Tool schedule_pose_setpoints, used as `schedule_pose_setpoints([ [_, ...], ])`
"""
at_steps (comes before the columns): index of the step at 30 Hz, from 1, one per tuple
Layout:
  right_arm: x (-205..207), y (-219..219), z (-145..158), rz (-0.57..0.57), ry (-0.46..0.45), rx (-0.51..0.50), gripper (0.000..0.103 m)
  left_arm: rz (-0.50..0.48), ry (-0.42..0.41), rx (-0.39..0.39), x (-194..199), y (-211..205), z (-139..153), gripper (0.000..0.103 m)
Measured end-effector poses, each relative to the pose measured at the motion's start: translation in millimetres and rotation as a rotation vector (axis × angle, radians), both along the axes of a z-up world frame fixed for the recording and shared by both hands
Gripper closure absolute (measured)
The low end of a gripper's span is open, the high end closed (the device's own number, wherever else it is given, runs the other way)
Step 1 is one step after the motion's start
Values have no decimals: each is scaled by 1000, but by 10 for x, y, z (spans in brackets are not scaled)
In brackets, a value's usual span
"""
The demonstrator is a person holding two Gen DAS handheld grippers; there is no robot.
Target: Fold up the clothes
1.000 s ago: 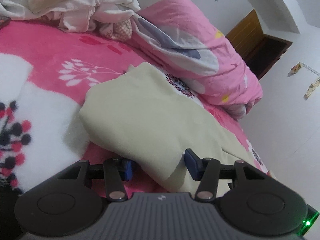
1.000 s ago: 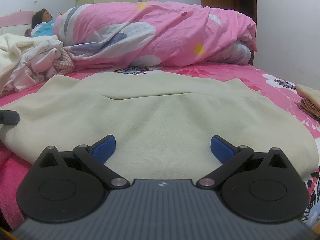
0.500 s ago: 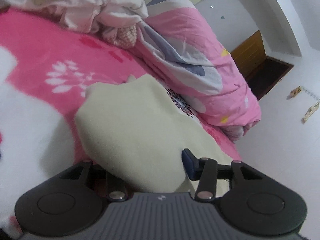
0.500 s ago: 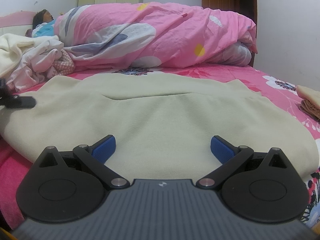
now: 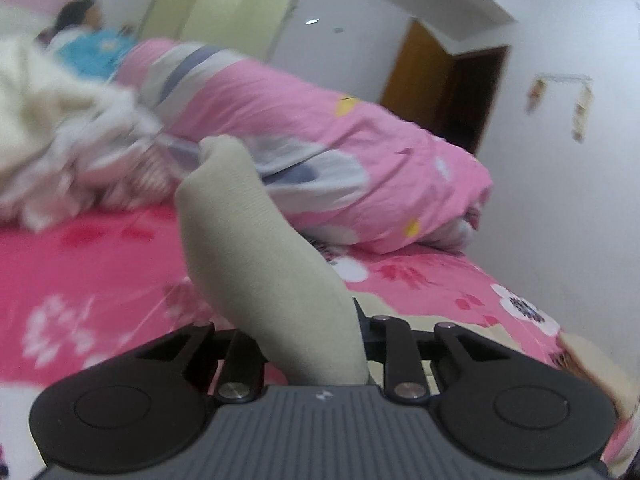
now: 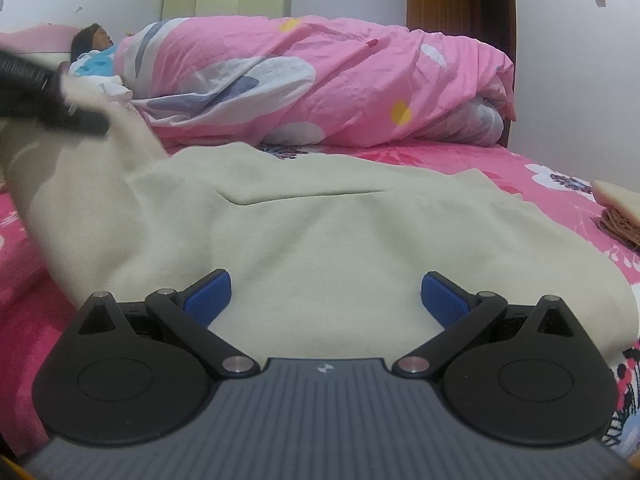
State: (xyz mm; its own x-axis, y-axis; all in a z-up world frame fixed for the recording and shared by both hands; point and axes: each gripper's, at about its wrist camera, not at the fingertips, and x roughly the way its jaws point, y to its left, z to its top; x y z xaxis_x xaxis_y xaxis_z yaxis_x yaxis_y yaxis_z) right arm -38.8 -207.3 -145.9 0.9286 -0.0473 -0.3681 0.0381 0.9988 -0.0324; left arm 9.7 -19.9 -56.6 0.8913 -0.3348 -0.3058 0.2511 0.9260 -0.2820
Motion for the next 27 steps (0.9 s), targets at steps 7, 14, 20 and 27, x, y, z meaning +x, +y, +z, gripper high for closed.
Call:
schedule_pose_setpoints([
  [7, -30, -24, -28, 8, -23, 5, 1, -201, -104, 153, -116, -628, 318, 80],
  [14, -43, -26, -43, 14, -41, 6, 1, -430, -41, 241, -28, -1310, 252, 80],
  [20, -49, -39, -48, 19, -47, 6, 1, -550, 147, 198, 240, -1550, 76, 61],
  [27, -47, -52, -44, 22, -51, 7, 1, -701, 270, -59, 396, -1230, 172, 19],
])
